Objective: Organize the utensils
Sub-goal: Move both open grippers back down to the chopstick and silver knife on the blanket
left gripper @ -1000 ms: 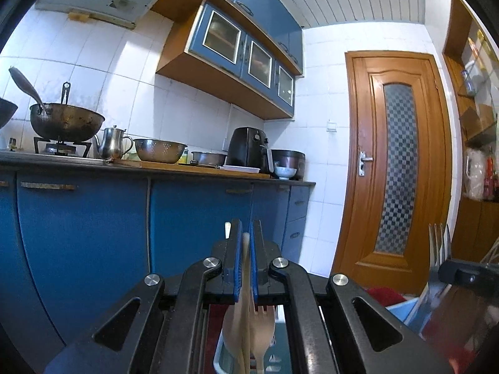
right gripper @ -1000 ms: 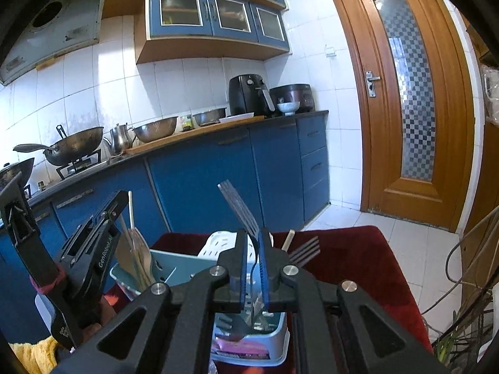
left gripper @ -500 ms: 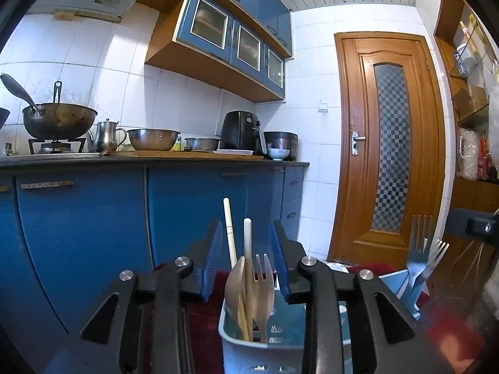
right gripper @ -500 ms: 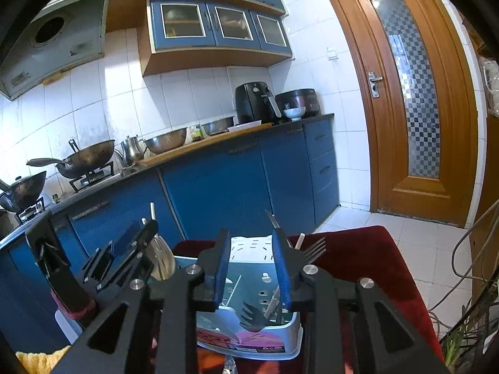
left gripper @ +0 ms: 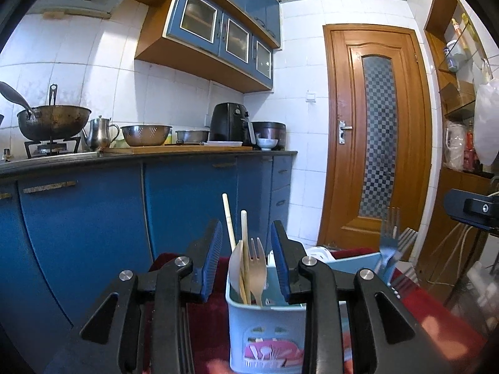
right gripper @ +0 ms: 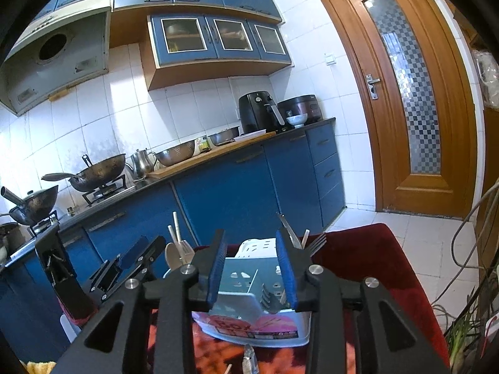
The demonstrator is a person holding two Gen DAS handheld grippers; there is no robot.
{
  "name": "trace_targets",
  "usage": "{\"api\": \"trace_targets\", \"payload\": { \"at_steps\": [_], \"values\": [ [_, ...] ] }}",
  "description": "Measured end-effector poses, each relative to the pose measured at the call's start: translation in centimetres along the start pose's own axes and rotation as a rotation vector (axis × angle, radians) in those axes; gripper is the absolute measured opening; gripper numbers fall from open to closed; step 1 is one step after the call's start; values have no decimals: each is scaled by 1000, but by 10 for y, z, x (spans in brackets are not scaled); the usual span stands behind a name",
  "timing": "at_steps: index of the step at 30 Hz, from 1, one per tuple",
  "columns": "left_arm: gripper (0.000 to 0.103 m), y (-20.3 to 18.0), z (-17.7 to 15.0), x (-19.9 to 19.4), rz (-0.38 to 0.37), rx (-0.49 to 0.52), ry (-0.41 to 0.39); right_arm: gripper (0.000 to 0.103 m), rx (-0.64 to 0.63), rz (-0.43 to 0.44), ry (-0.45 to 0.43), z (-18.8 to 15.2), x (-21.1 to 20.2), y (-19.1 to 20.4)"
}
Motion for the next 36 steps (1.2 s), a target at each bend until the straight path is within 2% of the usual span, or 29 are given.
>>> {"api": "trace_targets", "payload": {
  "at_steps": [6, 17, 26, 36],
  "values": [
    [33, 5, 8, -23, -14, 6, 19, 37, 21, -9, -6, -1, -20, 2],
    [33, 24, 4, -59, -16, -56, 126, 38, 45, -16, 30, -14, -49, 9],
    [33, 32, -20, -79, -16, -44, 232, 42, 65, -40, 97, -39, -67, 6],
    [33, 17, -57, -84, -88, -6, 383, 43, 88, -96, 188, -75, -78, -14]
  ]
}}
Point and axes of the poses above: each gripper's, at about its wrist camera, not at the fingertips, and x roughly the way its jaws point, y to its left, z to its top, the point moved 3 cm from there along x, roughly the way its jaws point, and after that the axes turned 14 degrees about -y, right-handed, at the moved point
